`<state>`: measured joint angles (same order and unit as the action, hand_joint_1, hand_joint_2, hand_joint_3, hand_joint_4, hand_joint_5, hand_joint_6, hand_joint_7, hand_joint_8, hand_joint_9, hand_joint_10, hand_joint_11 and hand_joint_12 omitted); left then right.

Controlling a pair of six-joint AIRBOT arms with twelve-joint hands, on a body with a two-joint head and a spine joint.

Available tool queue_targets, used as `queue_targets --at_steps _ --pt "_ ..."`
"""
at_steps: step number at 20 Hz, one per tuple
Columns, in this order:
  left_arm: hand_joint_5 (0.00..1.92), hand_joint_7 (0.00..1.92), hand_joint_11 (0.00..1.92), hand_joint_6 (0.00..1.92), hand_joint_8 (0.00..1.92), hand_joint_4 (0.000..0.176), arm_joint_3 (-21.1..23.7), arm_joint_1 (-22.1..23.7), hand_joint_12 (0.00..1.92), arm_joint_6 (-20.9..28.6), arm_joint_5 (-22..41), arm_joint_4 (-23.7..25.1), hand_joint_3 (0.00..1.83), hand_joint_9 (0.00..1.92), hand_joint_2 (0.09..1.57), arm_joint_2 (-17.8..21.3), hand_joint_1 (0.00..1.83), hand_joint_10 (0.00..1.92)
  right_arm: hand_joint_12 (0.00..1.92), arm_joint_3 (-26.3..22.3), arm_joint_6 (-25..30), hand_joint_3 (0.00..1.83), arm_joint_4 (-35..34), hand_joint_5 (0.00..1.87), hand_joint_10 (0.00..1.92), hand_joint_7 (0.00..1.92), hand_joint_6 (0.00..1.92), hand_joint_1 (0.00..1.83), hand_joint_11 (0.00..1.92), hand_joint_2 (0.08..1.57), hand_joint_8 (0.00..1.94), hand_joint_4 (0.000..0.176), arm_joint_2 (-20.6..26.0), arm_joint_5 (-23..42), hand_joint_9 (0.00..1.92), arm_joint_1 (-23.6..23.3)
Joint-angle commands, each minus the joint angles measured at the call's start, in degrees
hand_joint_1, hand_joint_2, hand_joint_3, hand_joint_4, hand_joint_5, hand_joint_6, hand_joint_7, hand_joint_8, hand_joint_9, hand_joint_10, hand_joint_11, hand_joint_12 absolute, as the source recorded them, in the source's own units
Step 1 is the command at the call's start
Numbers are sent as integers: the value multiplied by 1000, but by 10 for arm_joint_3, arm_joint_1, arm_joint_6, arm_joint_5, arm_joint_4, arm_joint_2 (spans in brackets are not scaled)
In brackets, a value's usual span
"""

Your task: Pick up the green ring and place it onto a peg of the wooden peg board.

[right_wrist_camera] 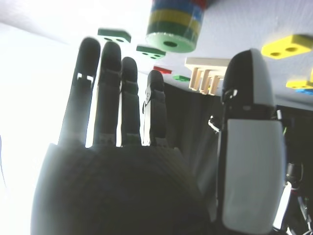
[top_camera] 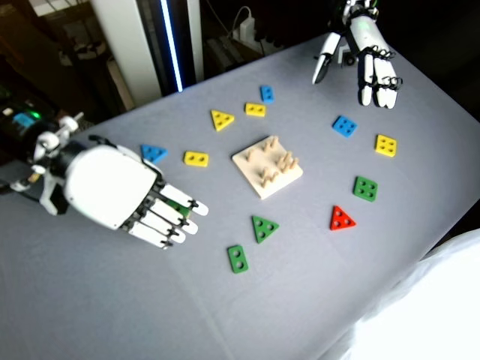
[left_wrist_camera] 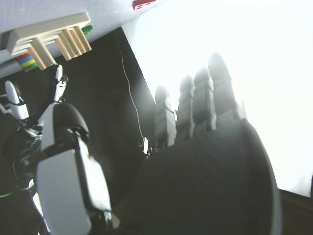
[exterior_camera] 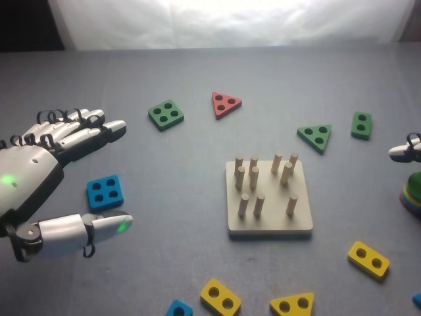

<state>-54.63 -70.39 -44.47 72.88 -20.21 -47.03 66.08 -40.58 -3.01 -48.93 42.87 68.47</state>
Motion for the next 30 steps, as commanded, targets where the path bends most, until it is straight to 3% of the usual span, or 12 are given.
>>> queue_targets --at_steps 1,10,15,16,17,18,19,20,21,25,28,30 --pt "351 183 0 6 6 70 -1 4 465 5 72 11 2 131 996 -5 729 8 949 5 0 1 -8 388 2 424 2 916 267 963 3 108 -4 41 556 -8" --pt "398 215 0 2 5 70 0 3 546 9 74 11 4 172 1012 -7 809 4 1157 14 -14 10 5 456 3 570 2 1020 353 1006 9 89 -22 6 760 -26" --pt "418 236 0 3 3 63 0 2 589 12 74 11 2 185 1022 -7 814 4 1149 22 -14 1 10 628 27 807 3 1125 459 1117 11 5 -32 -11 926 -32" --pt "425 237 0 5 3 53 0 2 595 12 75 11 1 187 1020 -7 812 4 1018 22 -14 0 10 670 17 897 2 1296 548 1150 876 0 -33 -11 985 -32" --pt "429 240 0 3 2 50 0 2 615 12 75 11 1 190 1021 -7 809 3 1063 22 -14 0 10 698 27 900 3 1330 545 1145 1081 0 -33 -11 1047 -33" --pt "427 241 0 1 1 56 0 2 592 13 75 11 1 186 1025 -7 805 1 1107 23 -14 0 10 733 929 932 4 1450 536 1105 1034 0 -33 -12 946 -33" --pt "428 246 0 1 2 63 0 2 591 13 76 11 1 190 1026 -7 793 2 1146 23 -14 0 10 784 1094 955 13 1478 582 1088 982 0 -33 -12 950 -33" --pt "438 250 0 2 2 58 0 2 620 13 76 11 0 199 1018 -7 824 3 1122 23 -14 1 10 829 1218 920 909 1386 599 1135 1016 0 -33 -12 878 -33" --pt "440 253 0 2 2 60 0 2 626 13 76 11 0 202 1018 -7 826 4 1181 23 -14 0 10 755 1241 988 1090 1374 624 1140 984 0 -33 -12 917 -33" --pt "439 256 0 0 2 61 0 1 654 15 77 11 0 207 1017 -7 810 4 1171 22 -14 0 14 971 1035 1147 928 1384 869 1062 607 0 -34 -12 1086 -39" --pt "444 259 0 2 3 59 0 1 654 16 78 11 0 211 1016 -7 822 5 1179 20 -14 4 18 874 1078 1063 980 1376 791 1088 805 0 -34 -12 1058 -42" --pt "433 256 0 0 1 73 1 -2 615 17 81 11 0 203 1013 -7 844 0 1036 15 -14 0 27 724 280 884 119 1141 625 1020 139 1 -31 -9 909 -48"
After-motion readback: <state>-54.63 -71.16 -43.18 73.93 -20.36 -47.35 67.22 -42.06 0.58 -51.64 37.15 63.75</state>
